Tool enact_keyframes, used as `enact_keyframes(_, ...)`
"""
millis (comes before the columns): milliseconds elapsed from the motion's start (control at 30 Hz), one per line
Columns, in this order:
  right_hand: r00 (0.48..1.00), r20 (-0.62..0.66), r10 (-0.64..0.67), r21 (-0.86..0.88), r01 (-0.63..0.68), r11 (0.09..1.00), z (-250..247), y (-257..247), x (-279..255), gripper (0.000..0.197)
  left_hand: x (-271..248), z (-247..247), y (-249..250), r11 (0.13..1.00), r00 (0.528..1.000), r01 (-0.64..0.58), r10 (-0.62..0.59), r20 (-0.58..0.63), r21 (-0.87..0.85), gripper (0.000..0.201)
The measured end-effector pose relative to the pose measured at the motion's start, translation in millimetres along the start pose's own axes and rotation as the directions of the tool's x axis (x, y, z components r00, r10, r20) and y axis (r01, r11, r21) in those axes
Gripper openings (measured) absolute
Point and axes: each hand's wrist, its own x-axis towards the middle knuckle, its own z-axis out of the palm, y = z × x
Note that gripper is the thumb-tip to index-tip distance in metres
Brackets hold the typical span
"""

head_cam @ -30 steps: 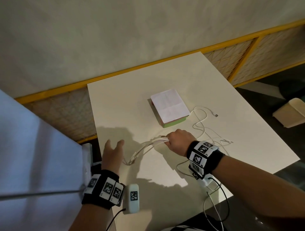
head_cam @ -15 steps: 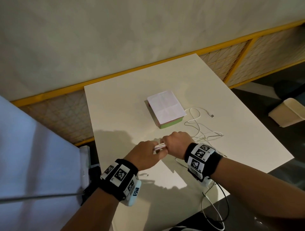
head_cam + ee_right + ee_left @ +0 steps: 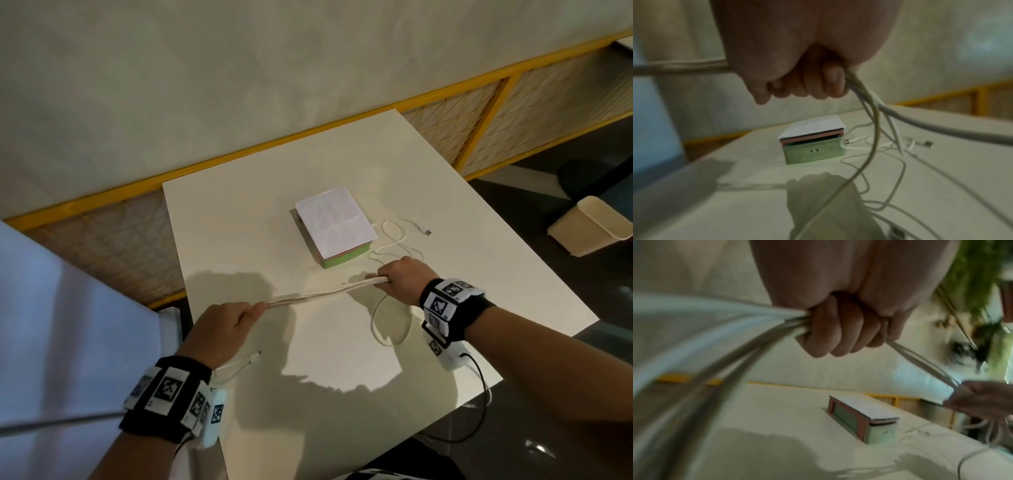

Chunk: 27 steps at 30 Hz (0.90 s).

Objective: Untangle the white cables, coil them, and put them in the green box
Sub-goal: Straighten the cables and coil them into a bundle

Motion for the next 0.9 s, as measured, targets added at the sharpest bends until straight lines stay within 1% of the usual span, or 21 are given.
enact_keyframes(100,1.000,-0.008,0.025,0.005,-0.025,1.000,-3.6,3.7,3.7,0.047,2.4,1.0,-1.5,1.000,1.000,0.024,-0.024,0.014,0.006,0.052)
enact_keyframes(167,0.999,-0.023,0.041,0.016,-0.041,0.999,-8.7,2.1,4.5,0.046,4.7,4.5,-2.8,0.999,0.999,0.048,-0.048,0.016,0.018,0.054)
enact_keyframes(267,0.999,-0.023,0.025,0.031,-0.024,0.999,-20.1,-1.2,0.7,0.040,4.7,8.9,-5.2,0.989,0.988,0.147,-0.146,0.055,-0.022,0.075)
enact_keyframes(333,1.000,-0.029,0.006,-0.001,-0.006,1.000,-26.5,-3.7,-4.0,0.037,6.3,7.6,-3.5,0.968,0.961,0.242,-0.229,0.156,-0.069,0.085)
enact_keyframes(367,0.999,-0.039,0.000,-0.021,-0.001,1.000,-28.8,-6.2,-6.2,0.036,7.2,5.3,0.9,0.956,0.939,0.286,-0.267,0.216,-0.063,0.089)
enact_keyframes(400,0.999,-0.046,-0.003,-0.041,0.001,0.999,-31.0,-9.4,-8.2,0.036,10.4,3.7,6.2,0.952,0.925,0.305,-0.288,0.247,-0.035,0.095)
enact_keyframes(433,0.999,-0.044,-0.007,-0.058,0.004,0.998,-32.5,-13.2,-9.7,0.036,14.0,1.3,16.6,0.958,0.932,0.287,-0.277,0.234,-0.012,0.098)
enact_keyframes(467,0.999,-0.034,-0.008,-0.074,0.006,0.997,-33.5,-17.3,-10.9,0.036,18.2,0.4,30.7,0.971,0.951,0.240,-0.235,0.201,-0.005,0.097)
enact_keyframes(500,1.000,-0.021,-0.012,-0.092,0.011,0.996,-34.3,-21.8,-11.7,0.035,23.0,2.0,49.3,0.986,0.973,0.164,-0.158,0.166,-0.023,0.094)
enact_keyframes(533,1.000,-0.010,-0.021,-0.112,0.020,0.994,-35.0,-27.0,-12.1,0.034,28.5,7.8,67.3,0.996,0.985,0.083,-0.075,0.154,-0.042,0.090)
enact_keyframes(567,0.999,-0.006,-0.037,-0.138,0.036,0.990,-34.9,-32.2,-12.3,0.034,33.7,15.6,87.1,1.000,0.986,0.011,-0.007,0.168,-0.024,0.087)
enact_keyframes(600,0.999,-0.012,-0.052,-0.164,0.049,0.985,-34.7,-37.4,-12.6,0.034,38.1,25.4,106.0,0.998,0.979,-0.038,0.028,0.202,0.044,0.084)
enact_keyframes(633,0.998,-0.026,-0.063,-0.191,0.056,0.980,-33.5,-41.5,-13.0,0.034,41.6,34.6,122.5,0.990,0.971,-0.063,0.031,0.235,0.130,0.081)
enact_keyframes(667,0.996,-0.043,-0.072,-0.214,0.061,0.975,-31.8,-45.0,-13.3,0.034,44.9,42.8,134.4,0.976,0.969,-0.062,0.010,0.245,0.206,0.075)
enact_keyframes(700,0.995,-0.056,-0.077,-0.232,0.062,0.971,-30.1,-47.3,-13.6,0.033,47.4,48.6,142.7,0.966,0.973,-0.047,-0.013,0.229,0.255,0.067)
enact_keyframes(733,0.995,-0.062,-0.077,-0.239,0.060,0.969,-28.4,-48.3,-14.3,0.032,49.7,52.9,146.6,0.963,0.978,-0.018,-0.039,0.203,0.269,0.056)
enact_keyframes(800,0.996,-0.059,-0.066,-0.218,0.051,0.975,-25.6,-44.9,-15.0,0.030,51.2,54.5,149.8,0.971,0.985,0.027,-0.065,0.157,0.236,0.036)
enact_keyframes(867,0.996,-0.047,-0.073,-0.210,0.062,0.976,-22.8,-39.9,-15.7,0.026,49.3,56.7,148.1,0.974,0.989,0.001,-0.035,0.146,0.225,0.024)
enact_keyframes(900,0.995,-0.041,-0.089,-0.216,0.078,0.973,-21.0,-37.8,-16.1,0.024,48.4,55.4,148.0,0.971,0.988,-0.038,0.002,0.152,0.234,0.024)
